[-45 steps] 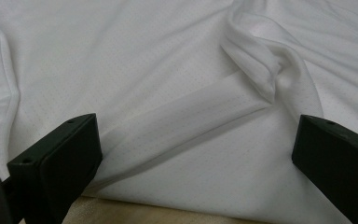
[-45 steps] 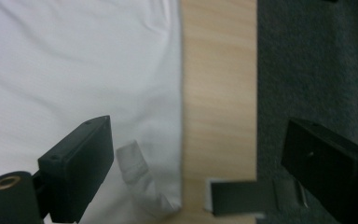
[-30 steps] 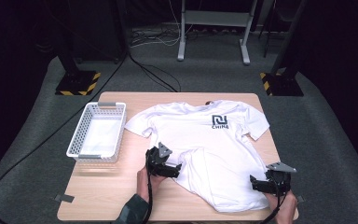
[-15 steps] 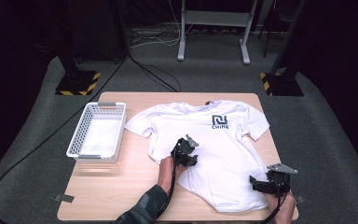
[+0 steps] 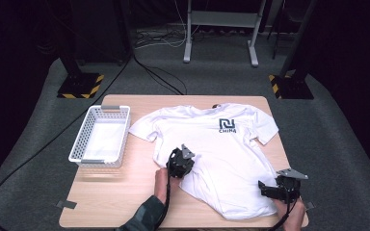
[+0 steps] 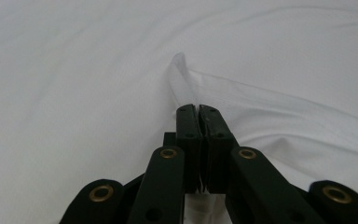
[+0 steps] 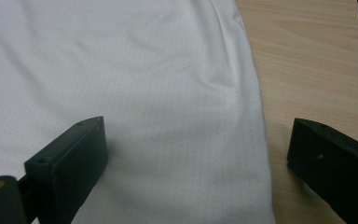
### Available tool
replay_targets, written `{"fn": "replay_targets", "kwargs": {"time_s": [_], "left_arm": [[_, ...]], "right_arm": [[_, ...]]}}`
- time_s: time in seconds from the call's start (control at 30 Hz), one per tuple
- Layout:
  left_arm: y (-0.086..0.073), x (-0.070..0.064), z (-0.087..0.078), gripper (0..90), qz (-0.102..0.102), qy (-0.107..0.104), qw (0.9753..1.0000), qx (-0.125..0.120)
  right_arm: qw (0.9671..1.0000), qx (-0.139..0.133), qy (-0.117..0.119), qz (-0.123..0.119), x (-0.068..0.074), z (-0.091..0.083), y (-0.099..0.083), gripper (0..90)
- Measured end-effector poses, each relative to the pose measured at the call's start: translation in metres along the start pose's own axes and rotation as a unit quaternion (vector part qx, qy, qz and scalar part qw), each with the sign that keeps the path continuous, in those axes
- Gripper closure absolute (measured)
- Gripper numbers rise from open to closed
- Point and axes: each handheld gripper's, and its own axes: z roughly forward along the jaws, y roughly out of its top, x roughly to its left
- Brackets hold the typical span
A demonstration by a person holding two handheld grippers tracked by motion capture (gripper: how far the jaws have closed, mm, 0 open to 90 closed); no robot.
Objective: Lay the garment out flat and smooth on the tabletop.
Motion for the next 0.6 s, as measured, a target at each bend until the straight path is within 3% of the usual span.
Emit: {"fn": "replay_targets", "kwargs": {"time_s": [0.23, 0.37, 0.47, 0.53, 0.6], "left_arm": [[-0.056, 0.005, -0.048, 86.7, -0.042, -0.001, 0.9991, -0.008], [-0.075, 0.001, -0.069, 83.9, -0.058, 0.005, 0.9982, -0.010], [-0.069, -0.001, -0.075, 58.6, -0.066, 0.029, 0.9973, -0.017], [-0.055, -0.002, -0.073, 42.6, -0.061, 0.054, 0.9964, -0.023], [-0.037, -0.004, -0.066, 30.1, -0.046, 0.061, 0.9967, -0.028]], "right_arm": [[1.0000, 0.001, -0.002, 0.002, 0.000, 0.000, 0.000, 4.0], [1.0000, 0.000, -0.005, 0.002, 0.001, 0.000, 0.000, 4.0], [1.0000, 0.000, -0.006, 0.002, 0.001, 0.000, 0.000, 4.0], [1.0000, 0.000, -0.007, 0.002, 0.001, 0.000, 0.000, 3.9], [1.0000, -0.001, -0.009, 0.000, 0.001, 0.000, 0.000, 3.9]]}}
